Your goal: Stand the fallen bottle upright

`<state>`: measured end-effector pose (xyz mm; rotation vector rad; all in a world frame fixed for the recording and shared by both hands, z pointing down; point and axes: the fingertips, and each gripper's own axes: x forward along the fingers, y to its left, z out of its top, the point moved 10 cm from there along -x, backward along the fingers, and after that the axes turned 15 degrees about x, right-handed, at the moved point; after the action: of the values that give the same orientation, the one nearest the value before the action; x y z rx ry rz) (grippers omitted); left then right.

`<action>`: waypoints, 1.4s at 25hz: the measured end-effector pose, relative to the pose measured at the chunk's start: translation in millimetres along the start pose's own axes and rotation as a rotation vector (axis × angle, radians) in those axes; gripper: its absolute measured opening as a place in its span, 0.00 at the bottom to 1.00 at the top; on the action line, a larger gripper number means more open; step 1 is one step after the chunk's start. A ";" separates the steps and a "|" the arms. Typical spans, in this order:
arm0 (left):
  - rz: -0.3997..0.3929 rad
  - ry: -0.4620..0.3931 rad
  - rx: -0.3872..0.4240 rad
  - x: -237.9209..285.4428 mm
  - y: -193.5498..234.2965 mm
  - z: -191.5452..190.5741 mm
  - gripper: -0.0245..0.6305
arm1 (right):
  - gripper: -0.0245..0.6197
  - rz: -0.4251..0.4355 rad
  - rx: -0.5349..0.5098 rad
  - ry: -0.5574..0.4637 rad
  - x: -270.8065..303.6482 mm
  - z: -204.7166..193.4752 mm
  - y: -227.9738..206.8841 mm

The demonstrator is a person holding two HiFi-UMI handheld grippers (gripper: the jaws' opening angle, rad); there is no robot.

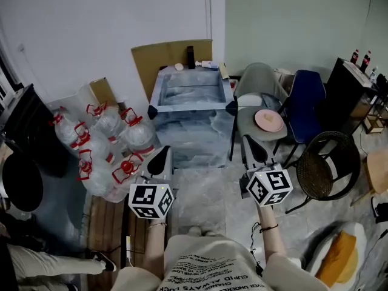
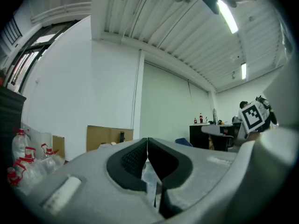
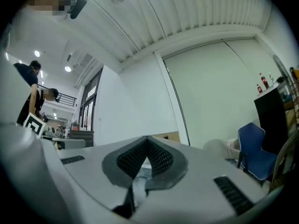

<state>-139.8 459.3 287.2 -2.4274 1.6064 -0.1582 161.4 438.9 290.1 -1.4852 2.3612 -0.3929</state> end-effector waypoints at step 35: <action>0.013 0.055 -0.066 108.0 70.7 -49.9 0.07 | 0.55 0.000 0.043 0.098 145.9 -29.1 -52.6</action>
<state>-171.0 327.2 314.5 -2.4815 1.6762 -0.1732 133.1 286.4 319.2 -1.4780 2.4112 -0.5244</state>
